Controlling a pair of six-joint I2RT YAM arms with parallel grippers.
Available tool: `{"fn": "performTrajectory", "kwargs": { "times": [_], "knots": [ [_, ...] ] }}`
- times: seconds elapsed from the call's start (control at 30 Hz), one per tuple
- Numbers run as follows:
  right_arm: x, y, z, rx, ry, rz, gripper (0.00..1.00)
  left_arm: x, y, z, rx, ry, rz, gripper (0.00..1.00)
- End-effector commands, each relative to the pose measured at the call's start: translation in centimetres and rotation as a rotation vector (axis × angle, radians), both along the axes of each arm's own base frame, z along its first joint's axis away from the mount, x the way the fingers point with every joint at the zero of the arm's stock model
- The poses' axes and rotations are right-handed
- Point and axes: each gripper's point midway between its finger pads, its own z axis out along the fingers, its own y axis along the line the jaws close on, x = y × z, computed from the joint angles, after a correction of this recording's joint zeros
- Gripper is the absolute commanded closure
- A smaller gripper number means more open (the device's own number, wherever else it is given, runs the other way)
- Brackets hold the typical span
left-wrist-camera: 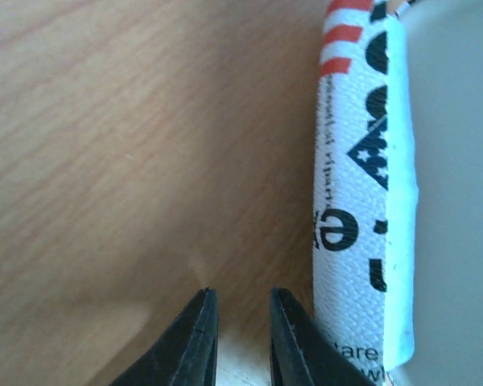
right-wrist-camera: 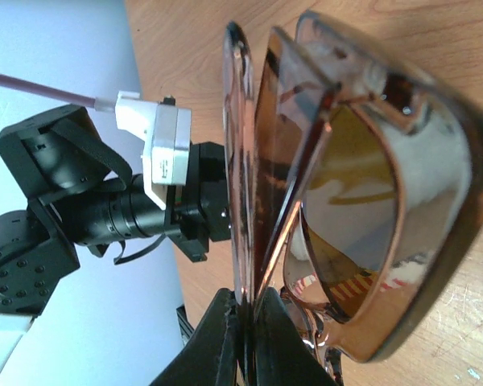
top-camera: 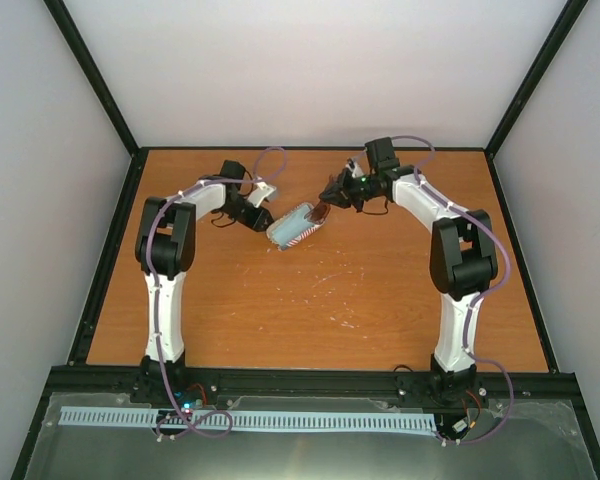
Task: Organize the sunglasses
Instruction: Adjust the sunglasses case at the center of the board.
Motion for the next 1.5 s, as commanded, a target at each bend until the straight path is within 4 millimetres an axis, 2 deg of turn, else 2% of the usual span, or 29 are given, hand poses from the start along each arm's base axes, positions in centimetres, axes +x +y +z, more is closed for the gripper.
{"fn": "performTrajectory", "kwargs": {
  "times": [0.0,0.13,0.2,0.23,0.33,0.4,0.53,0.57,0.6,0.77,0.83,0.93,1.13,1.47],
  "knots": [
    [0.4,0.4,0.2,-0.004,-0.022,0.023,0.97,-0.2,0.0,1.7,-0.007,-0.043,0.000,0.79],
    [1.5,0.3,-0.5,-0.049,-0.034,0.031,0.97,0.3,1.0,2.1,0.048,-0.087,0.032,0.79],
    [2.7,0.3,-0.4,-0.063,-0.048,0.039,0.97,1.1,2.4,2.7,0.090,-0.126,0.086,0.79],
    [3.2,0.3,-1.0,-0.072,-0.040,0.042,0.97,1.6,3.1,3.6,0.095,-0.152,0.117,0.79],
    [5.0,0.1,-0.5,-0.079,-0.063,0.035,0.97,2.2,5.1,5.9,0.091,-0.195,0.186,0.80],
    [6.0,-0.2,-0.4,-0.080,-0.072,0.027,0.97,1.4,5.4,7.4,0.071,-0.213,0.181,0.84],
    [7.7,-0.7,-0.9,-0.106,-0.094,0.031,0.97,-2.3,3.4,9.3,-0.043,-0.179,0.076,0.91],
    [7.8,-0.7,-1.6,-0.117,-0.085,0.034,0.97,-3.4,2.7,9.3,-0.056,-0.161,0.047,0.93],
    [8.4,-0.6,-1.1,-0.116,-0.109,0.033,0.97,-4.4,2.0,9.2,-0.063,-0.146,0.018,0.94],
    [9.8,-0.3,-2.1,-0.111,-0.131,0.007,0.97,-9.1,-0.5,8.0,-0.058,-0.082,-0.100,0.96],
    [10.0,-0.2,-2.5,-0.106,-0.139,0.000,0.97,-10.3,-0.8,7.2,-0.046,-0.052,-0.124,0.97],
    [9.9,0.1,-4.3,-0.113,-0.121,0.005,0.97,-11.1,-0.6,6.3,-0.023,-0.031,-0.141,0.97],
    [10.6,0.7,-4.9,-0.102,-0.133,-0.004,0.97,-11.0,-0.3,4.5,0.011,-0.006,-0.143,0.96],
    [10.1,0.3,-3.0,-0.119,-0.167,0.006,0.97,-7.5,-1.1,2.5,0.025,-0.008,-0.148,0.96]
  ]
}}
